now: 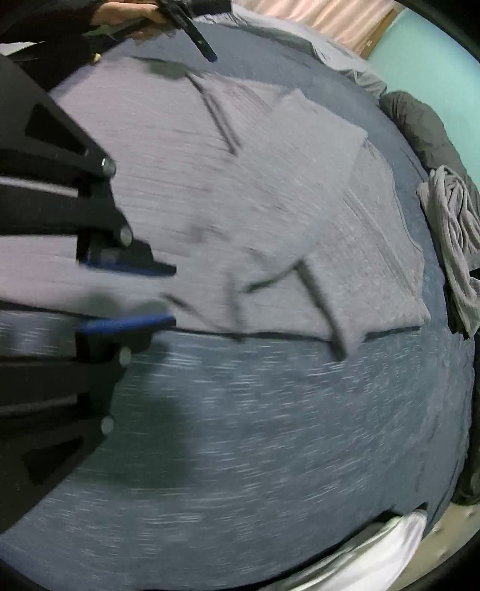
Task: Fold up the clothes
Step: 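Grasp the grey sweatshirt hem edge with both tools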
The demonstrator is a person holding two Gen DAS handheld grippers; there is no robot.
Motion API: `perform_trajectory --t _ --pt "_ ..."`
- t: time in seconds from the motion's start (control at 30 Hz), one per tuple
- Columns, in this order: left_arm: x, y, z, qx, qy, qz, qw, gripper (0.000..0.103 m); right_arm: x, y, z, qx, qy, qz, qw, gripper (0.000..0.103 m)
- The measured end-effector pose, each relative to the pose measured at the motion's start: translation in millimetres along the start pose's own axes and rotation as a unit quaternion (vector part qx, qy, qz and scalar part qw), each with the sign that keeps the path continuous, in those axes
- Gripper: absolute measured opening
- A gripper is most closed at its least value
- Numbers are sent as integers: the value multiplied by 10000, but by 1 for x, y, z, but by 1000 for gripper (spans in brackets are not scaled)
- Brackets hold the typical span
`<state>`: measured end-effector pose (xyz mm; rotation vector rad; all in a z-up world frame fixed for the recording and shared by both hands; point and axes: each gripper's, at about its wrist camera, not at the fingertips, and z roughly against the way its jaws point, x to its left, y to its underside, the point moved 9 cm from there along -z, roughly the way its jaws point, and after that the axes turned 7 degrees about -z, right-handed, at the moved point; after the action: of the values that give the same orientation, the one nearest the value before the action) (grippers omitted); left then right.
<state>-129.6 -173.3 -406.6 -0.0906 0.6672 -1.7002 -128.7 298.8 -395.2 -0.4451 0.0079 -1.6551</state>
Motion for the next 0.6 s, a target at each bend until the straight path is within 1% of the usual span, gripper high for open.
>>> perform_trajectory --t 0.03,0.13,0.2,0.23,0.37,0.6 --pt "-1 8 3 85 11 12 10000 49 -4 9 5 12 -46 -23 10000 40" --pt "-8 35 11 377 88 45 9992 56 -9 39 17 56 -185 -125 9997 46" --pt "-9 50 15 516 68 81 9986 57 -8 53 22 118 -243 -205 9994 49" --pt "-10 58 16 583 57 102 9982 58 -14 63 26 165 -278 -244 9992 50" --pt "-12 90 24 853 15 186 9962 59 -18 90 22 342 -338 -288 9984 51" --pt "-15 121 21 1111 -15 172 9937 59 -16 129 30 532 -463 -314 9970 53"
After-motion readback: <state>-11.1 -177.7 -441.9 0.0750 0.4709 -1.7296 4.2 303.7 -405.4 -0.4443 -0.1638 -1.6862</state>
